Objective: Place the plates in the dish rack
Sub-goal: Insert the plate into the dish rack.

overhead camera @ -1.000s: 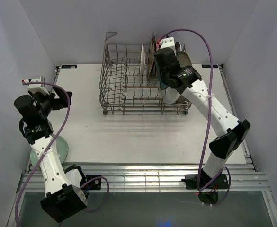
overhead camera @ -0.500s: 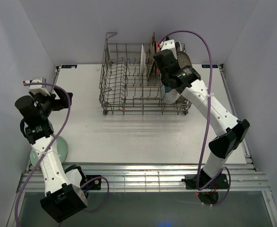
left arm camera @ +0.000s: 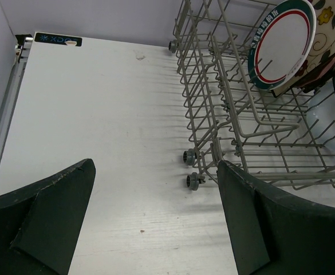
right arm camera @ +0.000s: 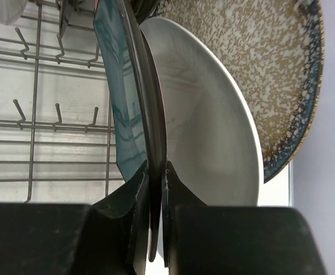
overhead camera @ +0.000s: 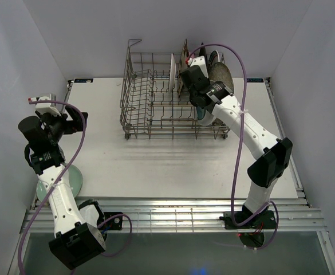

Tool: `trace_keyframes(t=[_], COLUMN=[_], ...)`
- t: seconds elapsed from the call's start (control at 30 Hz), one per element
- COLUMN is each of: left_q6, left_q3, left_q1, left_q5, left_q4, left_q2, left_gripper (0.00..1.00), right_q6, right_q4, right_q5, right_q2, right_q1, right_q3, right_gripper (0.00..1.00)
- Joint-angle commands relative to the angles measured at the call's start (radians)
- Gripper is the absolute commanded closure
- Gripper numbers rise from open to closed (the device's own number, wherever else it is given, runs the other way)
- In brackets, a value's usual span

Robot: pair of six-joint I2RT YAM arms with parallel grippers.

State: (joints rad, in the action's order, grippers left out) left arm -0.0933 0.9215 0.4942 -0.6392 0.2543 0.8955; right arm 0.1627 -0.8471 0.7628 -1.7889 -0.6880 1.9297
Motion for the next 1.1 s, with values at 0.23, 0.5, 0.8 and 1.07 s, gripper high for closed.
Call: trace_keyframes(t=[0.23, 0.5, 0.8, 1.07], left_q6=[0.014, 0.014, 0.015, 0.018], left_q3=[-0.026, -0.030, -0.035, -0.036], left_q1=[-0.003, -0.003, -0.003, -0.003], left_q5=[-0.007, -0.013, -0.016, -0.019], left_q4=[-0.020, -0.024, -0.026, -0.027], left_q2=[-0.013, -0.013, -0.007, -0.004], left_gripper=[0.02, 0.02, 0.02, 0.02], right_q6=[0.044, 0.046, 0.051, 0.049], right_q4=[0.106, 0.106, 0.105, 0.105], right_q5=[0.029, -0.014, -0.051, -0.083], right_q2=[-0.012, -0.063, -0.104, -0.122], right_q1=[0.051, 0.074, 0.094, 0.111], right_q3=[0.011, 0.040, 0.051, 0.052], right_gripper=[0.92, 0.92, 0.92, 0.76])
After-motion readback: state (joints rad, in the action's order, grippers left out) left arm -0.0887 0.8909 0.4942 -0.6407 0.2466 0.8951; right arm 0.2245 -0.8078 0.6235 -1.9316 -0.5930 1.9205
